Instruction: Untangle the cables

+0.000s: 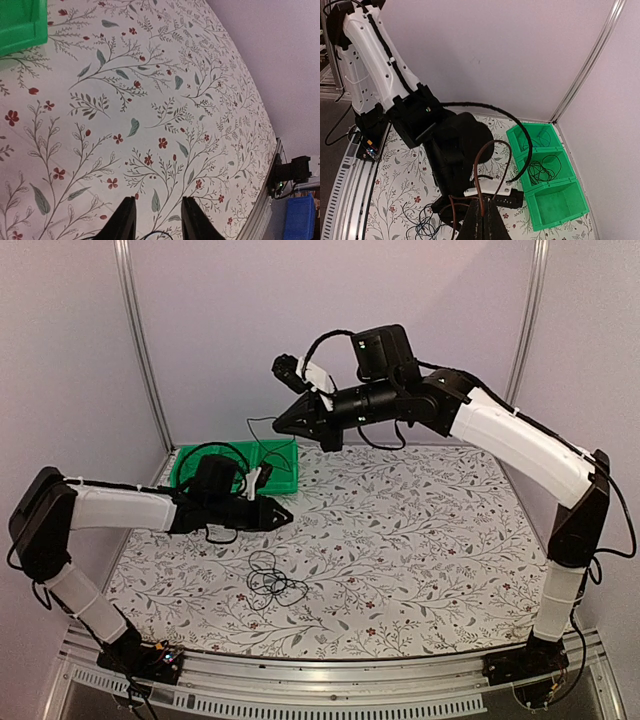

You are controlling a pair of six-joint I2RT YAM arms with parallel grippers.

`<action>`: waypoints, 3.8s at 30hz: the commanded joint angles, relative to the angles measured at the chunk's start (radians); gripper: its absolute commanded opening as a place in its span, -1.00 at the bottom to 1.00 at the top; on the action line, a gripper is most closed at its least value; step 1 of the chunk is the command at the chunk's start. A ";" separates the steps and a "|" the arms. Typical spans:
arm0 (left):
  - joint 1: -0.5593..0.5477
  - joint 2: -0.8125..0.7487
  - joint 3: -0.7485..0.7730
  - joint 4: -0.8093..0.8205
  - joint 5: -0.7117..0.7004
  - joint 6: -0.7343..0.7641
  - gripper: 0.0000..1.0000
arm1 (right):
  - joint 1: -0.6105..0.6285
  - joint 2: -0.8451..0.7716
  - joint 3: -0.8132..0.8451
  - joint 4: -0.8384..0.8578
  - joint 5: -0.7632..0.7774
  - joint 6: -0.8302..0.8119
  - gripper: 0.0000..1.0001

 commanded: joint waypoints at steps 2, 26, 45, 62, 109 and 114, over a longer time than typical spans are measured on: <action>0.016 -0.230 0.002 -0.154 -0.213 0.033 -0.31 | -0.033 0.006 -0.048 -0.017 -0.006 0.016 -1.00; -0.038 -0.482 0.250 -0.440 -0.101 0.750 -0.10 | -0.034 0.060 -0.132 -0.110 -0.069 -0.099 -0.98; -0.056 -0.381 0.279 -0.451 -0.031 0.826 -0.43 | -0.029 0.040 -0.150 -0.102 -0.069 -0.065 -0.97; -0.065 -0.329 0.292 -0.437 -0.035 0.877 -0.91 | -0.029 0.046 -0.136 -0.079 -0.058 -0.026 -0.97; 0.338 0.516 0.808 -0.405 -0.796 0.542 -1.00 | -0.110 -0.169 -0.639 -0.065 0.157 -0.103 0.00; 0.338 0.607 0.863 -0.431 -0.745 0.513 -1.00 | -0.105 -0.175 -0.643 -0.071 0.155 -0.108 0.00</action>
